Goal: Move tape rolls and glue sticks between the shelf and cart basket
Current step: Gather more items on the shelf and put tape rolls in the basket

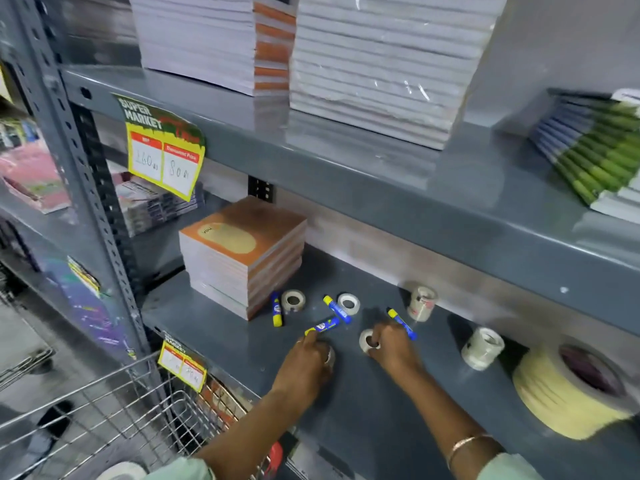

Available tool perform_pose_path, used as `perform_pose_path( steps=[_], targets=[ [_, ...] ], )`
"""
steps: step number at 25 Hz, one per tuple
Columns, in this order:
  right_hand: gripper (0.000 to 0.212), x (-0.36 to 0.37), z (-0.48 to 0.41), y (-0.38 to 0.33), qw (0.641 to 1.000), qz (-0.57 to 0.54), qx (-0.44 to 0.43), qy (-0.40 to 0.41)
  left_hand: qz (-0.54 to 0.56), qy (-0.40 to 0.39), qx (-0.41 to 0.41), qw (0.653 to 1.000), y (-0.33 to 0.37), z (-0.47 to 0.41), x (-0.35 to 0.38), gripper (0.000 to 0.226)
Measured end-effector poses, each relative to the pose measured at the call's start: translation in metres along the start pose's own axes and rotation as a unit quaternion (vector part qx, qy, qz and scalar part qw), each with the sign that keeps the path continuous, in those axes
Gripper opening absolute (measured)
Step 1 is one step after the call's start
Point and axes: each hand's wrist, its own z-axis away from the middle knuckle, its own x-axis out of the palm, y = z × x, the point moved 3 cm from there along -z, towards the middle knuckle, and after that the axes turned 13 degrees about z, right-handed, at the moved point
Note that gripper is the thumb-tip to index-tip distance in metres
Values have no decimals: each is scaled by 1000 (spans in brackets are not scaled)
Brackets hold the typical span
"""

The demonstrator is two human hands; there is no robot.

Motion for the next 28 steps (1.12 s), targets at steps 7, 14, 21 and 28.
perform_pose_path(
  steps=[7, 14, 21, 28],
  targets=[
    [47, -15, -28, -4, 998, 32, -33, -34, 63, 109, -19, 992, -7, -63, -57, 25],
    [48, -46, -76, -36, 989, -39, -143, 7, -67, -26, -74, 995, -33, -103, -57, 33],
    [52, -28, -93, -39, 978, 0, -198, -64, -194, -128, -96, 968, -39, -108, -43, 34],
    [57, -24, -95, -39, 976, 22, -203, -74, -232, -120, -4, 965, -41, -110, -42, 32]
  ],
)
